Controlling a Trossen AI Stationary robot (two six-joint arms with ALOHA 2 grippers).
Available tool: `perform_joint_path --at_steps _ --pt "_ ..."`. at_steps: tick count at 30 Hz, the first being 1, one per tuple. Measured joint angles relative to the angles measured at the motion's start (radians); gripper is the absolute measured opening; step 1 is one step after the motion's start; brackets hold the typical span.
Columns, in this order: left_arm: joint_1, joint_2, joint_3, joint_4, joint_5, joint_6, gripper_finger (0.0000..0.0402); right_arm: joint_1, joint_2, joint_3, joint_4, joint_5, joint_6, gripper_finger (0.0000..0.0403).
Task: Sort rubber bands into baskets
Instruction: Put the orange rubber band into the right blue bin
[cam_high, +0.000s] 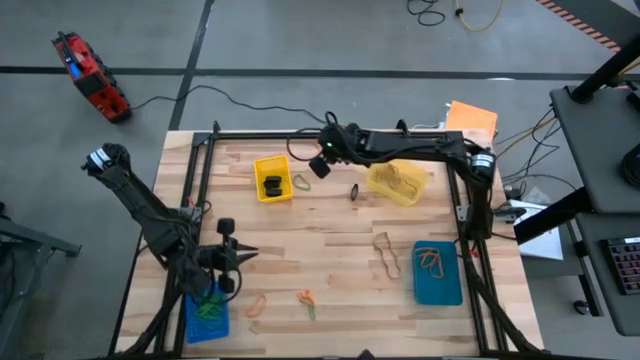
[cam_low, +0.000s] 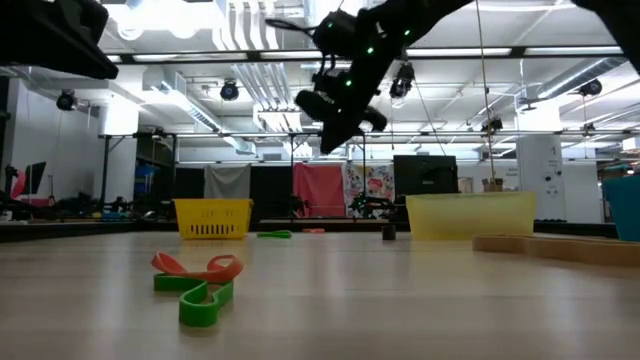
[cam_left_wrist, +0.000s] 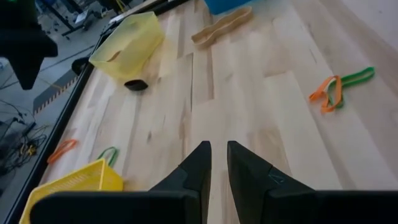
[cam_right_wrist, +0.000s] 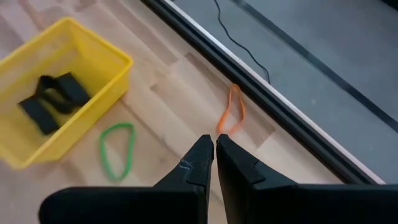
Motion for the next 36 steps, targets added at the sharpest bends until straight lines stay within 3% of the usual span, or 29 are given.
perform_joint_path --at_steps 11,22,26,36 --pt "0.000 -0.038 -0.050 0.006 0.009 -0.057 0.0037 -0.032 0.223 0.189 -0.013 0.001 -0.003 0.0018" --pt "0.000 -0.037 -0.059 0.007 0.027 -0.078 0.0037 -0.063 0.384 0.402 -0.194 -0.010 -0.026 0.0018" --pt "0.000 -0.033 -0.060 0.005 0.027 -0.093 0.0037 -0.104 0.425 0.428 -0.201 -0.083 -0.016 0.0018" --pt "0.000 -0.038 -0.072 -0.004 0.028 -0.103 0.0037 -0.153 0.481 0.433 -0.204 -0.087 0.030 0.0018"
